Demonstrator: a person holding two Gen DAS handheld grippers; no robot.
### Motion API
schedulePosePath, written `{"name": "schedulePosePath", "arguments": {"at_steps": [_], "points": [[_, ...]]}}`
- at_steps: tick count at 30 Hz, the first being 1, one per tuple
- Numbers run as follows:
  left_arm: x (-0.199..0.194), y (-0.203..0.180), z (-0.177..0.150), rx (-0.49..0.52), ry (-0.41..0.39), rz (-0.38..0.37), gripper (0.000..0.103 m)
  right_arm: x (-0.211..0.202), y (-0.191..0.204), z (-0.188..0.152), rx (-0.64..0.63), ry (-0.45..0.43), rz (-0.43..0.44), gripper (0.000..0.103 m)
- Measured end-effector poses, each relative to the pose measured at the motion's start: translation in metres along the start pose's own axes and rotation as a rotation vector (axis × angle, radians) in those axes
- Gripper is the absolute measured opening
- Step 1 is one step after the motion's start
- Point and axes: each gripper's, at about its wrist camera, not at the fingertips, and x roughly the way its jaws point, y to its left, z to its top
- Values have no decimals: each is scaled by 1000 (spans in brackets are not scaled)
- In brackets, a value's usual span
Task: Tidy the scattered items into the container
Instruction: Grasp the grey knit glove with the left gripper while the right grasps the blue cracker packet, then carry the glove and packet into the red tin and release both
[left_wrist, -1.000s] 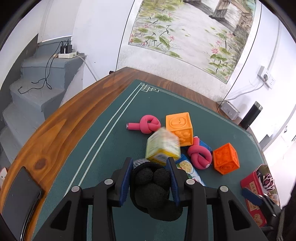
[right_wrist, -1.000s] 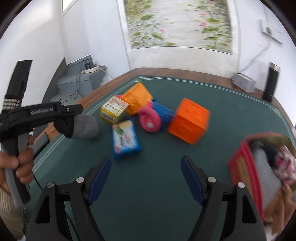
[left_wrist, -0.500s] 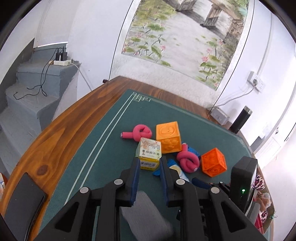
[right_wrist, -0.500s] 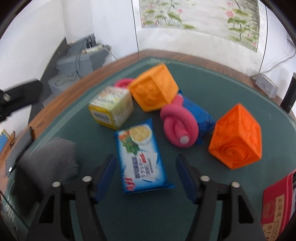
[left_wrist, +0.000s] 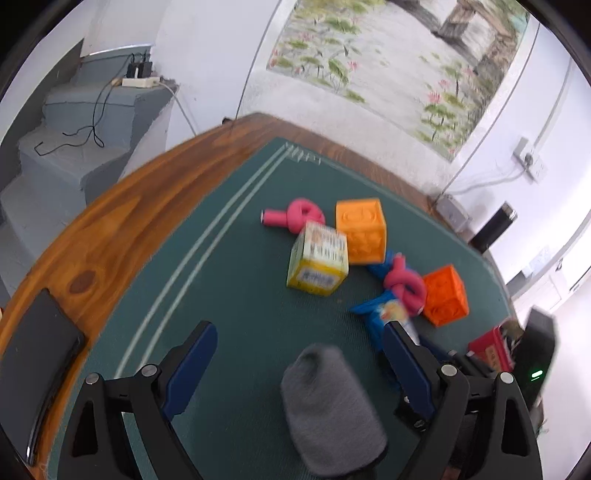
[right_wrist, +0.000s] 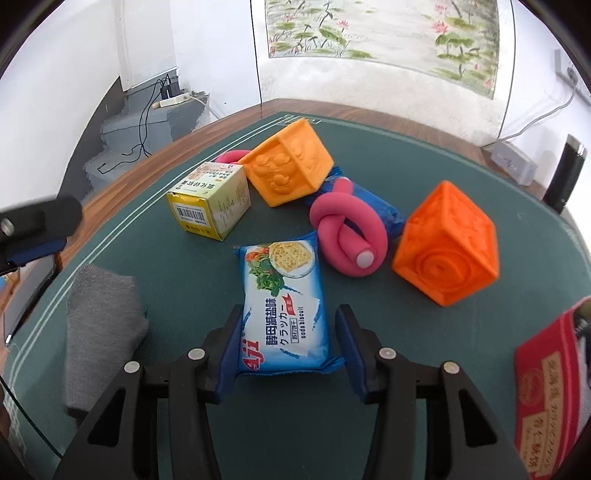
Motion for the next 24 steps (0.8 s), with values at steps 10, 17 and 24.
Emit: {"name": "schedulePosePath", "arguments": {"at_steps": [10, 17, 24], "points": [[36, -14, -24, -4, 134, -39, 92, -48, -23, -14, 40, -101, -80, 53], [45, -42, -30, 97, 150, -44, 53, -73, -38, -18, 82, -153, -97, 53], [36, -57, -37, 155, 106, -23, 49, -102, -48, -24, 108, -221, -96, 53]]}}
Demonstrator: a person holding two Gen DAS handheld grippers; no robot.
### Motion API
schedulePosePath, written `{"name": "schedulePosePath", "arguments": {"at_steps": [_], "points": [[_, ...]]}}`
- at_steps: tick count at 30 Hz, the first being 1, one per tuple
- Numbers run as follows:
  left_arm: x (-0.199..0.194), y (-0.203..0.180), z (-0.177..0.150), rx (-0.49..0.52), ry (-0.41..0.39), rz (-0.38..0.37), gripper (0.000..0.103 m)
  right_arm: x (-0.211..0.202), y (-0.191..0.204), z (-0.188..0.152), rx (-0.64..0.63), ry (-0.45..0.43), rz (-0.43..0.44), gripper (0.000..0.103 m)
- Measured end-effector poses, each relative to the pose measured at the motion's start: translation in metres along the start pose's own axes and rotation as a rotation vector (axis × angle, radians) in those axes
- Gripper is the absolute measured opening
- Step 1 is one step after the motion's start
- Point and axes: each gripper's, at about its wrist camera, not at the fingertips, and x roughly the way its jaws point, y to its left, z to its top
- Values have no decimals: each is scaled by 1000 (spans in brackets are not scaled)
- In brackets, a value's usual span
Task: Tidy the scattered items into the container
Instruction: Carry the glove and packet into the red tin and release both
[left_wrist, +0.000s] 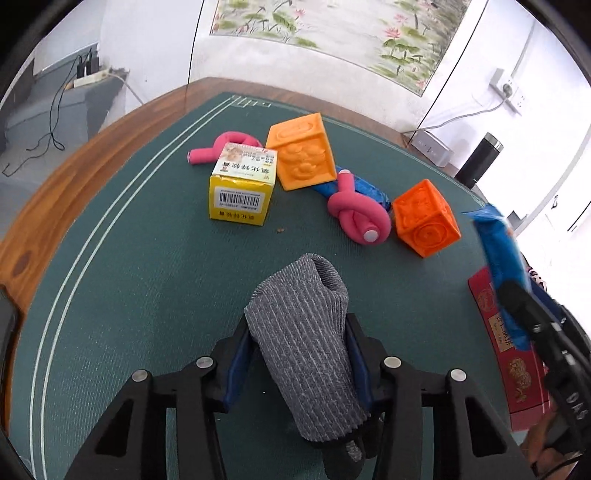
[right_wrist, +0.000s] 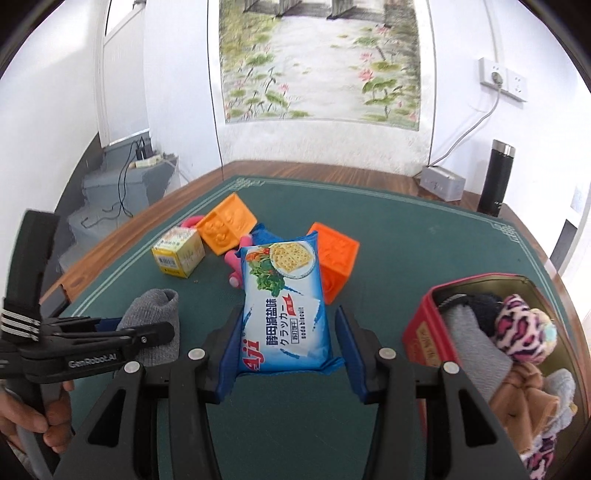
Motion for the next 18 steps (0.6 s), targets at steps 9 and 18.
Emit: {"name": "schedulePosePath", "arguments": {"at_steps": [9, 18], "points": [[-20, -27, 2, 70, -62, -6, 49, -51, -53, -4, 116, -87, -61, 53], [-34, -77, -1, 149, -74, -97, 49, -85, -137, -25, 309, -101, -139, 53]]}}
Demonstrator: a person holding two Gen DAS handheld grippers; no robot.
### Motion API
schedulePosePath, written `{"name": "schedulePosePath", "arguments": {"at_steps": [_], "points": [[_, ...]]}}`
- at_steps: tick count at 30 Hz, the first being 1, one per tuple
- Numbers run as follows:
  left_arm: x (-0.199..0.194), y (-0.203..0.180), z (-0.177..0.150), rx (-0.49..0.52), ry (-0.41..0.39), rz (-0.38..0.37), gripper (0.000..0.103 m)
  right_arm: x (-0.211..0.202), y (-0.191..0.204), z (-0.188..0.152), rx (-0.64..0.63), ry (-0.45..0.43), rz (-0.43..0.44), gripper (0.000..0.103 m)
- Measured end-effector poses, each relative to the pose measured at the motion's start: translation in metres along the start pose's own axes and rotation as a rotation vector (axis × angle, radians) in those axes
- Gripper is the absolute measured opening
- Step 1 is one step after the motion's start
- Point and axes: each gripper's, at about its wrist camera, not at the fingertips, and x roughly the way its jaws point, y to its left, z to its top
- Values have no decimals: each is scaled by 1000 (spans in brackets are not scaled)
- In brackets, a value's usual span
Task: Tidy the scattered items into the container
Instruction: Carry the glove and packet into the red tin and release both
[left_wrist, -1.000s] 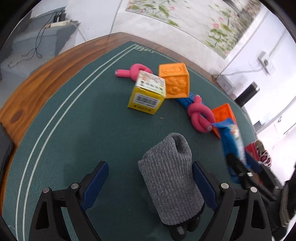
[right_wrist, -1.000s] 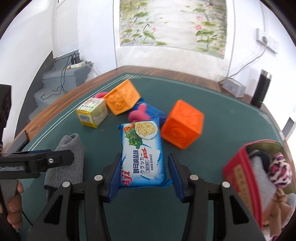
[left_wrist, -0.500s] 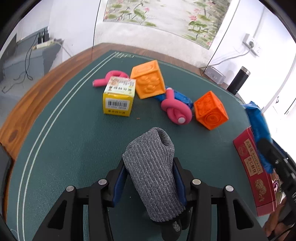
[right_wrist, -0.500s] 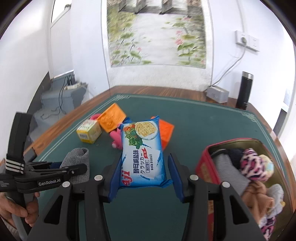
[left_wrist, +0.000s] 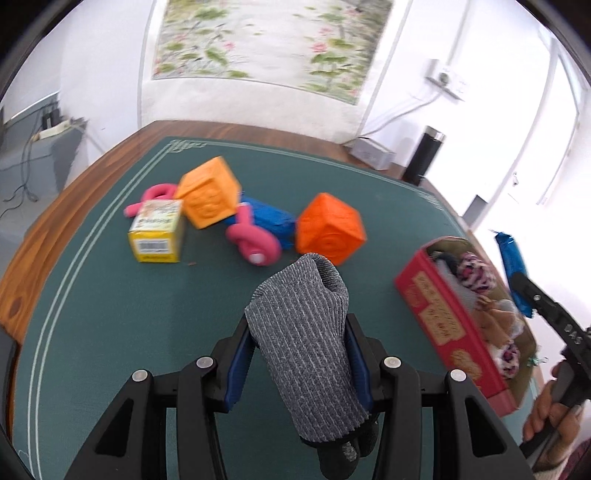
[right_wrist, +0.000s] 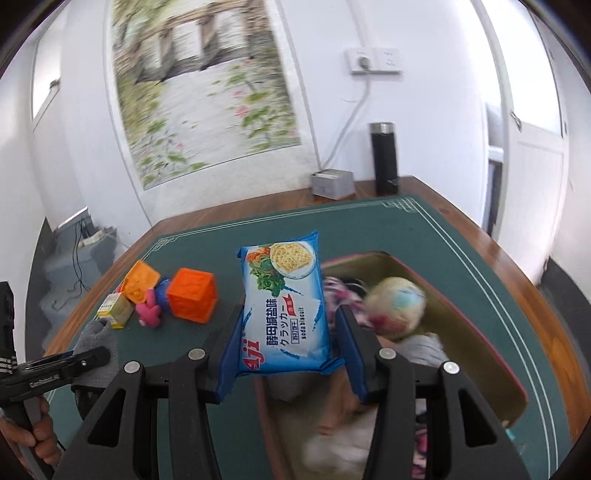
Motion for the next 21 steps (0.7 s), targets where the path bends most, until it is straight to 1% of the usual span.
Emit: {"name": "schedulePosePath", "arguments": {"at_steps": [4, 7, 8, 10, 11, 12, 16, 21], "points": [[0, -21, 4, 32, -6, -24, 49, -2, -8, -4, -17, 22, 12, 53], [-1, -32, 5, 48, -10, -38, 49, 5, -5, -9, -37, 63, 29, 54], [-1, -35, 6, 51, -11, -40, 49, 8, -5, -11, -38, 77, 36, 55], [-1, -39, 6, 54, -11, -44, 49, 10, -7, -14, -22, 88, 44, 67], [-1, -40, 6, 53, -11, -46, 49, 9, -8, -15, -11, 85, 48, 76], [-1, -41, 6, 52, -11, -48, 49, 7, -11, -14, 2, 72, 50, 79], [1, -45, 6, 55, -4, -51, 49, -5, -19, -11, 40, 21, 36, 79], [2, -59, 10, 72, -3, -80, 49, -10, -31, -9, 92, -7, 14, 79]]}}
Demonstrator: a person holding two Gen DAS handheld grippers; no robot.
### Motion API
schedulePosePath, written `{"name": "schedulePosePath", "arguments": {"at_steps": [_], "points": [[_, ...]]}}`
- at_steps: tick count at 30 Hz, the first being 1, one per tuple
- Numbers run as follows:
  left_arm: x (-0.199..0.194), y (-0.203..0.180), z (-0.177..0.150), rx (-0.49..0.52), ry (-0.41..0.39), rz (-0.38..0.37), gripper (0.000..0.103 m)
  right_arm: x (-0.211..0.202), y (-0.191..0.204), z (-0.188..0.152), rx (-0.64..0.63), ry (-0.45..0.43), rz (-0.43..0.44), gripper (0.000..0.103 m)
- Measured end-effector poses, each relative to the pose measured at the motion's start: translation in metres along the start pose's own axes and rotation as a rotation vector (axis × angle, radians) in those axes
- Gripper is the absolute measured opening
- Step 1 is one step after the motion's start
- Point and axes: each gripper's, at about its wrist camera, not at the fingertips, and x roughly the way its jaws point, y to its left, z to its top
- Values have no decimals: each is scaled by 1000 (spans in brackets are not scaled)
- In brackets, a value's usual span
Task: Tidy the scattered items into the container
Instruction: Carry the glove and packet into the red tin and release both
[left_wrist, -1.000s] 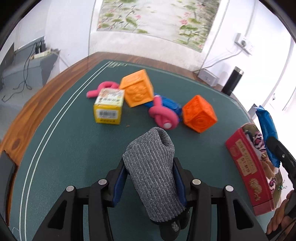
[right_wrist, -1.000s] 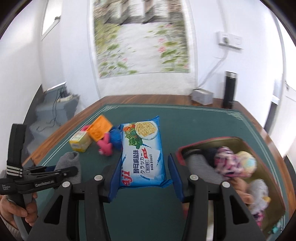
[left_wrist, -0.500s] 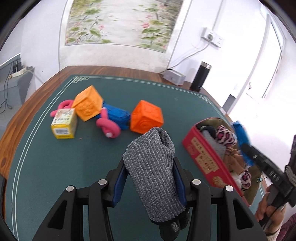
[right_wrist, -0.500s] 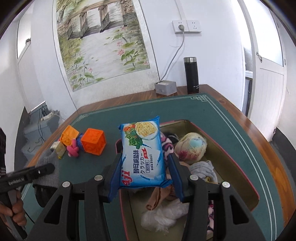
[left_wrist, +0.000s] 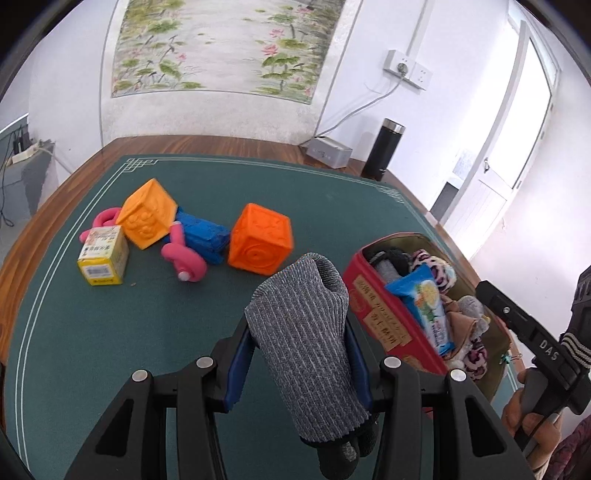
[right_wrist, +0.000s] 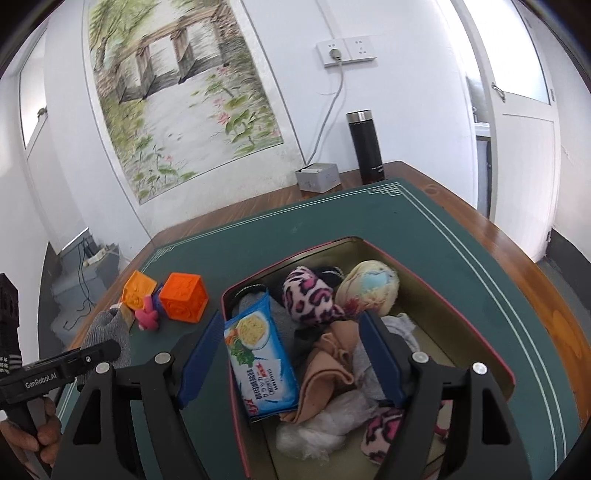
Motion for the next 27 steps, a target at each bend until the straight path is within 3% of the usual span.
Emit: {"name": "schedulePosePath", "arguments": {"at_steps": [7, 14, 20, 27], "points": [[8, -41, 21, 51, -2, -104, 49, -15, -5, 5, 16, -81, -111, 79], [27, -89, 38, 87, 39, -238, 49, -40, -33, 9, 135, -196, -212, 79], [36, -124, 23, 140, 95, -338, 49, -50, -52, 12, 193, -229, -269, 79], [47, -152, 0, 212, 144, -352, 49, -64, -50, 15, 183, -279, -305, 79]]}}
